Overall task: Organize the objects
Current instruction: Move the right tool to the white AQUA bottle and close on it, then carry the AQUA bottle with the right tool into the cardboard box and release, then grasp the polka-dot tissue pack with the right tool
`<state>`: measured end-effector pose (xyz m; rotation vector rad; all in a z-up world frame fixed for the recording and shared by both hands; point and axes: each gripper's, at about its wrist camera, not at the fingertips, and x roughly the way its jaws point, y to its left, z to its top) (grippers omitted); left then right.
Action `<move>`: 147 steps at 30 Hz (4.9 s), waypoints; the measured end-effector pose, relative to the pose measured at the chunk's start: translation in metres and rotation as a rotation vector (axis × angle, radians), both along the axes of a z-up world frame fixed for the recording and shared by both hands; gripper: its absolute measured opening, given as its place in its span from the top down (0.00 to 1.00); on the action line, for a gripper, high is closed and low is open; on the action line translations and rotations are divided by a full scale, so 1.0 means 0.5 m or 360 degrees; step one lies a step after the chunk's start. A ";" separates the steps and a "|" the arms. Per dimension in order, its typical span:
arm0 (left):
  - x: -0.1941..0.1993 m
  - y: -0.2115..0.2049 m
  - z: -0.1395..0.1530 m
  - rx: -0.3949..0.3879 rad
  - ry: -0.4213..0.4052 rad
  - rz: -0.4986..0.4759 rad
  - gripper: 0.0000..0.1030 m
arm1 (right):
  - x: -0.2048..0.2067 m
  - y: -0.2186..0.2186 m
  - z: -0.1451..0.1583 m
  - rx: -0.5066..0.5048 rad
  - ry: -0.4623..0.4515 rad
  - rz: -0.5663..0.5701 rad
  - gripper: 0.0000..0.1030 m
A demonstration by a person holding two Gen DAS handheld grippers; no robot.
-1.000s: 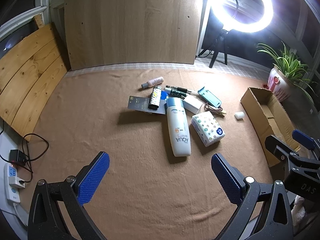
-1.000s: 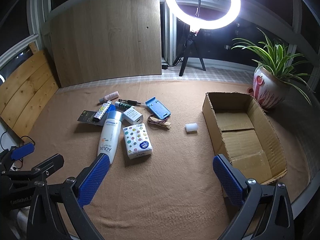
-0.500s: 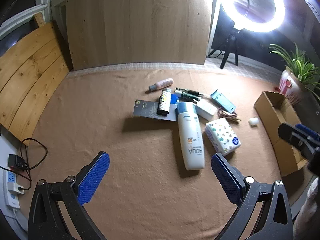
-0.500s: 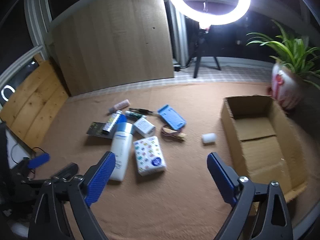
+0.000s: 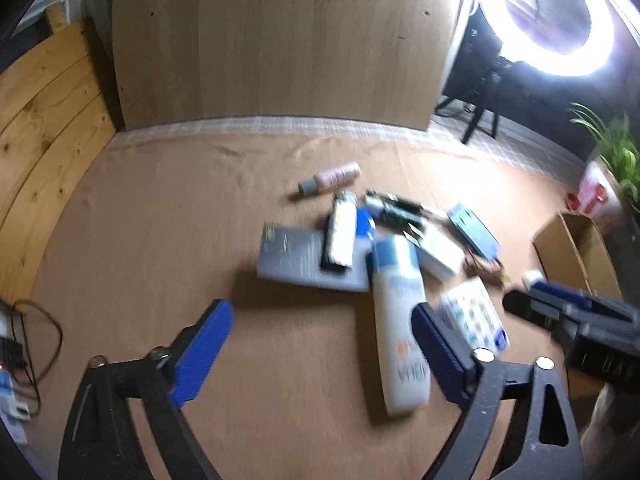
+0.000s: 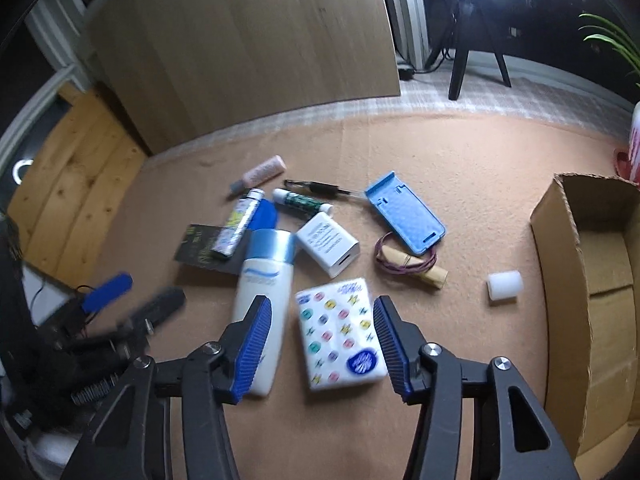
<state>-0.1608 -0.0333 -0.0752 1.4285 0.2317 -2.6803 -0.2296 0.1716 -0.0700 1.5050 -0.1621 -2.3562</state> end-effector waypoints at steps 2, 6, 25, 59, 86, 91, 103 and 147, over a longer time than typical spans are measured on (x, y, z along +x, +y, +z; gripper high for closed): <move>-0.044 0.002 0.000 -0.0011 0.0001 -0.0018 0.24 | -0.014 0.001 -0.011 0.0013 -0.0036 -0.0005 0.52; -0.121 0.017 -0.016 0.0004 -0.0069 -0.0077 0.48 | -0.039 -0.005 -0.030 0.0013 -0.0108 0.0002 0.58; -0.205 0.100 -0.116 -0.0013 -0.0233 -0.0328 0.90 | -0.040 -0.022 -0.072 0.0172 -0.0157 0.0190 0.61; 0.099 0.085 -0.133 0.0489 -0.0229 -0.0420 0.41 | 0.060 -0.031 -0.046 -0.0312 -0.0369 0.0122 0.46; 0.100 0.121 -0.114 0.0634 -0.0172 -0.0420 0.51 | 0.038 -0.055 -0.052 -0.0249 -0.0350 0.0187 0.61; 0.095 0.176 -0.060 0.0661 -0.0100 -0.0488 0.51 | 0.071 0.009 0.007 -0.0246 -0.0230 0.0109 0.61; 0.066 0.416 0.033 0.0651 0.0017 -0.0823 0.51 | 0.099 0.266 0.104 -0.0220 -0.0037 -0.0202 0.61; 0.057 0.344 -0.031 0.0369 -0.0088 -0.0613 0.25 | 0.079 0.273 0.079 -0.0114 0.0044 -0.0245 0.35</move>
